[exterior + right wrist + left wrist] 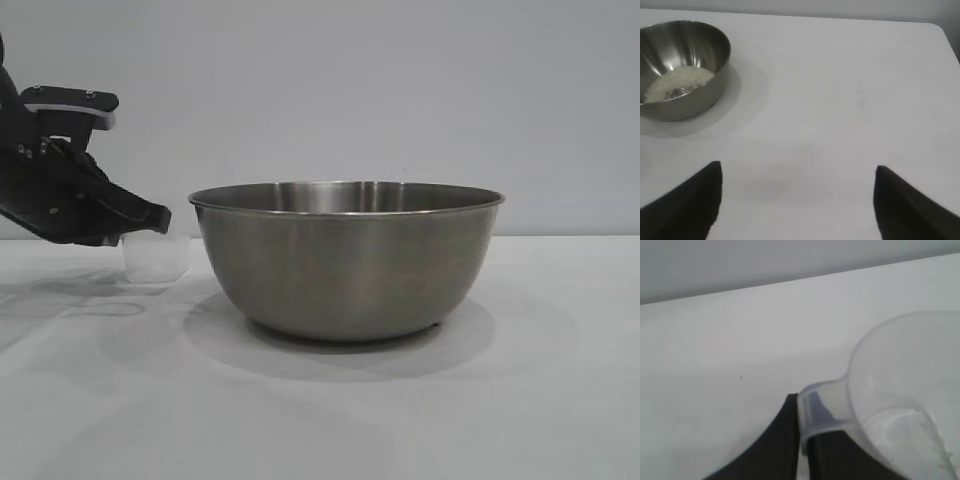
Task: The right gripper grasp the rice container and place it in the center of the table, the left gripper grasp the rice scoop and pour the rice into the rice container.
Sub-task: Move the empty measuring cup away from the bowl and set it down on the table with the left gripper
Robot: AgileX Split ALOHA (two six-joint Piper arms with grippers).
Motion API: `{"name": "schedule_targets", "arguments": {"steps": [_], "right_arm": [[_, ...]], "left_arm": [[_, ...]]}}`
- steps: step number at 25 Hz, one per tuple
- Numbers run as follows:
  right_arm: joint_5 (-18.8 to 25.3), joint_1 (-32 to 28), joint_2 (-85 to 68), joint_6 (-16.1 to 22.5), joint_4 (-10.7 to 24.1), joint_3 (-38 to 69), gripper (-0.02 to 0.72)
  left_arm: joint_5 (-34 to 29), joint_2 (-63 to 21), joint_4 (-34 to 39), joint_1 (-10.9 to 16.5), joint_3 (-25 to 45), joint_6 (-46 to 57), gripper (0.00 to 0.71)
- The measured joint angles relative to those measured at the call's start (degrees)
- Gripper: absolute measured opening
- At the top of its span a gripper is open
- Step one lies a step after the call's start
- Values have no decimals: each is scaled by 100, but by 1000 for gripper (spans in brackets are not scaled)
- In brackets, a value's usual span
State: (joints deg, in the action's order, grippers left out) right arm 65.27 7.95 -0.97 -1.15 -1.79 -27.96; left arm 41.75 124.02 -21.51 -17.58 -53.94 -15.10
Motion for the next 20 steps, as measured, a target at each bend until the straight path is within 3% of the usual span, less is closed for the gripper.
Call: {"name": "schedule_targets", "arguments": {"steps": [2, 3, 4, 5, 8, 13, 20], "right_arm": [[0, 0, 0, 0, 0, 0, 566], [0, 0, 0, 0, 0, 0, 566], [0, 0, 0, 0, 0, 0, 566], [0, 0, 0, 0, 0, 0, 566], [0, 0, 0, 0, 0, 0, 566], [0, 0, 0, 0, 0, 0, 566], [0, 0, 0, 0, 0, 0, 566]], "left_arm": [[-64, 0, 0, 0, 0, 0, 0], [-114, 0, 0, 0, 0, 0, 50], [-154, 0, 0, 0, 0, 0, 50], [-241, 0, 0, 0, 0, 0, 118], [-491, -77, 0, 0, 0, 0, 208], [-1074, -349, -44, 0, 0, -438, 200], [-2272, -718, -811, 0, 0, -1386, 225]]}}
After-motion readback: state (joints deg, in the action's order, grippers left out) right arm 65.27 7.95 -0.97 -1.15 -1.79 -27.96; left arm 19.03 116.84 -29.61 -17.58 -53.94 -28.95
